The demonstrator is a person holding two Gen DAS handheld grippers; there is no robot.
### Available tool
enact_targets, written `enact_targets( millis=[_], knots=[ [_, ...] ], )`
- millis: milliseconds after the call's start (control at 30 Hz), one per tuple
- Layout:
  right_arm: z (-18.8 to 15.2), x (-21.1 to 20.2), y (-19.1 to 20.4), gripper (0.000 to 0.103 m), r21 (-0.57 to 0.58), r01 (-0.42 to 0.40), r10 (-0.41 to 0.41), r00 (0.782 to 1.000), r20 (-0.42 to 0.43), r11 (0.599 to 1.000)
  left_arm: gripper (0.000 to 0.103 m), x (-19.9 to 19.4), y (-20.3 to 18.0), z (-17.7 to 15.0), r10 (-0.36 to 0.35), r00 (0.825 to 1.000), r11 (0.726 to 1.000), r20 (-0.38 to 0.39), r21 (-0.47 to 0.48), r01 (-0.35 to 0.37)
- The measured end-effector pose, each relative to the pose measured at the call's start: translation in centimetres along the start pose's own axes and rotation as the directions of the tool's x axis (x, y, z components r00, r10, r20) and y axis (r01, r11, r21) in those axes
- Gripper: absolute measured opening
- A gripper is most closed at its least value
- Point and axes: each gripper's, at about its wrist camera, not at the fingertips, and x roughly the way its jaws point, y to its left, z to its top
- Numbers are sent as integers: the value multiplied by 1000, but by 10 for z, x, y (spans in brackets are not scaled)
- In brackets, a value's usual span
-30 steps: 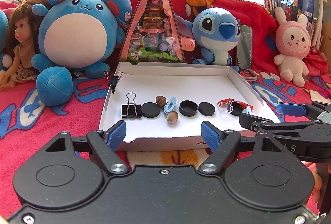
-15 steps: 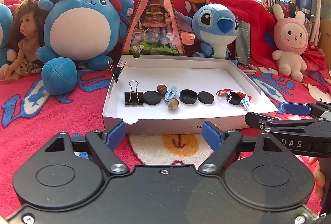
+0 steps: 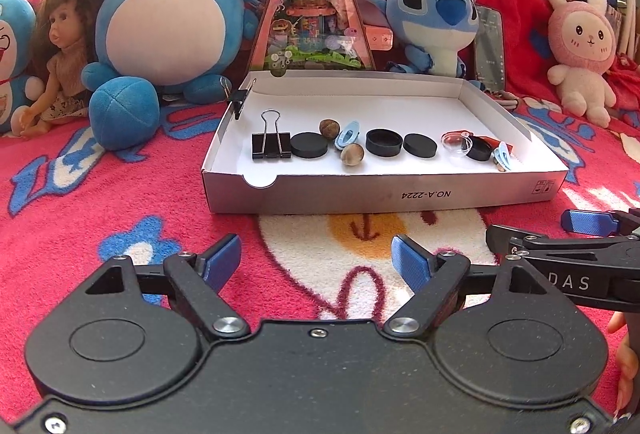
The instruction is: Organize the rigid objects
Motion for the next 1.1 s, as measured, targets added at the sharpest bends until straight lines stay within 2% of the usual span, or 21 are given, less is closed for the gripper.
enact_targets(
  millis=[467, 833, 1100],
  knots=[
    [-3, 5, 1, 103, 10, 4, -3, 1000, -23, 1000, 87, 9, 1, -7, 47, 999, 999, -6, -7, -47],
    [-3, 6, 2, 103, 3, 6, -6, 1000, -28, 1000, 90, 12, 2, -7, 47, 999, 999, -12, -11, -47],
    [1, 9, 2, 103, 6, 18, -18, 999, -36, 1000, 96, 18, 7, -3, 48, 999, 999, -27, -20, -48]
  ],
)
